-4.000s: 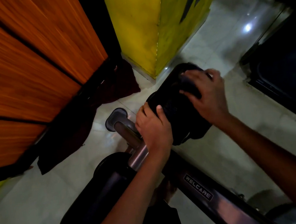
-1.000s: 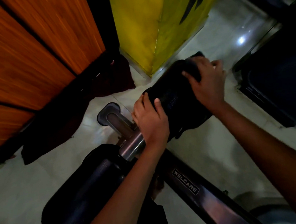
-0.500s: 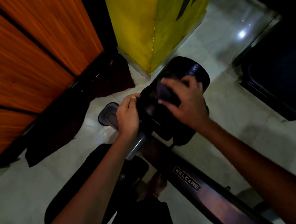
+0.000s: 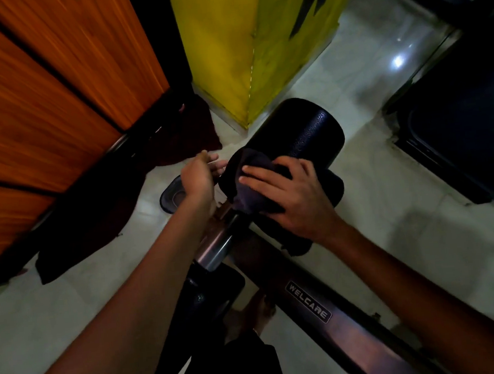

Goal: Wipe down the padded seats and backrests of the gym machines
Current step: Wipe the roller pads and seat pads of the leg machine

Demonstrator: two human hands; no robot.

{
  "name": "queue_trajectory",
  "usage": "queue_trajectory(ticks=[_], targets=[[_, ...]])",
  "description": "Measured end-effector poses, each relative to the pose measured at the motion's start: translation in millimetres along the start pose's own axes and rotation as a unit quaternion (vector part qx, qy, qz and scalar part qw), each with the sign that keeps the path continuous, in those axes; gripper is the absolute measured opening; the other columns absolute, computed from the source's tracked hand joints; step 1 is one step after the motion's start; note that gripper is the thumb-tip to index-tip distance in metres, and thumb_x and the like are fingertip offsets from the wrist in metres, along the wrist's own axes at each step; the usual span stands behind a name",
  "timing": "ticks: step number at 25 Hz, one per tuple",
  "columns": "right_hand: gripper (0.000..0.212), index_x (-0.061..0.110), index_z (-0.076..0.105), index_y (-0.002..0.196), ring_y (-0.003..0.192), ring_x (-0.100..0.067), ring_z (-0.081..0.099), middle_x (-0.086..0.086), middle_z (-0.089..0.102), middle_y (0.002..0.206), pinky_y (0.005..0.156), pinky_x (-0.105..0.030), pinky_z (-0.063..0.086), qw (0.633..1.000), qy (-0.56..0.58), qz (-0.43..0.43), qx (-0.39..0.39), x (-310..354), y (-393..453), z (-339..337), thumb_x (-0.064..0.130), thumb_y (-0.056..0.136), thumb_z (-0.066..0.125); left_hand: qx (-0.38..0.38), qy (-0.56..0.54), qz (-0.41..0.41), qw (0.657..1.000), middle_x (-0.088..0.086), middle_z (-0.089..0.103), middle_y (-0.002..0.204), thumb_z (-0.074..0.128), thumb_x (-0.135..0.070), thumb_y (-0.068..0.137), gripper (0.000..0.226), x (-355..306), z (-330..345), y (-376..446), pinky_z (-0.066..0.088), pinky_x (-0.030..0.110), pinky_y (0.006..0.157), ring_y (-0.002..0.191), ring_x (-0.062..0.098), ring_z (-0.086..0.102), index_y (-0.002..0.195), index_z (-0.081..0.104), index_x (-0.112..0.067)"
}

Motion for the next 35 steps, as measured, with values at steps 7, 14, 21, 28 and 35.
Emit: queue_trajectory(ticks=[7,14,21,28,35], targets=[[0.047,0.026,0.056,0.129,0.114,-0.032,0.042,0.005,0.057,0.130,0.090,-0.037,0.030,0.935,0.069,0.340,-0.069,-135,23,-32,0.047,0.087,0.056,0.023,0.354,0.078,0.932,0.022,0.053,0.129,0.025,-0.037,0.103,0.052,0,38,-13,0.037,0.038,0.100,0.119,0.034,0.049,0.120,0.056,0.000],[0.048,0.025,0.059,0.126,0.110,-0.030,0.043,0.008,0.059,0.131,0.088,-0.043,0.034,0.978,0.032,0.207,-0.015,-73,17,-24,0.050,0.085,0.051,-0.079,0.315,0.349,0.879,0.014,0.053,0.130,0.022,-0.038,0.095,0.057,6,48,-79,0.027,0.036,0.109,0.123,0.027,0.042,0.128,0.051,-0.002],[0.039,0.025,0.060,0.121,0.113,-0.033,0.042,0.007,0.060,0.127,0.089,-0.041,0.029,0.950,0.006,0.310,-0.038,-98,39,-23,0.045,0.088,0.057,-0.073,0.235,0.366,0.897,0.007,0.050,0.135,0.028,-0.035,0.097,0.050,15,40,-94,0.023,0.032,0.112,0.128,0.016,0.035,0.133,0.049,-0.007],[0.049,0.021,0.058,0.126,0.106,-0.026,0.040,0.007,0.059,0.130,0.082,-0.040,0.033,0.999,-0.030,0.008,0.011,-25,14,-7,0.048,0.085,0.052,-0.073,0.077,0.139,0.985,0.006,0.059,0.111,0.038,-0.029,0.101,0.032,7,11,-23,0.043,0.038,0.100,0.110,0.024,0.055,0.116,0.058,-0.009],[0.048,0.024,0.057,0.127,0.117,-0.032,0.041,0.008,0.053,0.136,0.088,-0.042,0.030,0.955,-0.007,0.297,-0.011,-54,27,-7,0.051,0.087,0.051,0.053,0.319,0.077,0.943,0.022,0.056,0.127,0.028,-0.026,0.104,0.044,4,36,12,0.037,0.033,0.096,0.120,0.033,0.051,0.117,0.059,0.002]])
Point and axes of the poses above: each hand's wrist, its own y-axis towards the middle knuckle, its own z-axis out of the palm, x = y × z, the point moved 8 cm from there along y, towards the middle knuckle
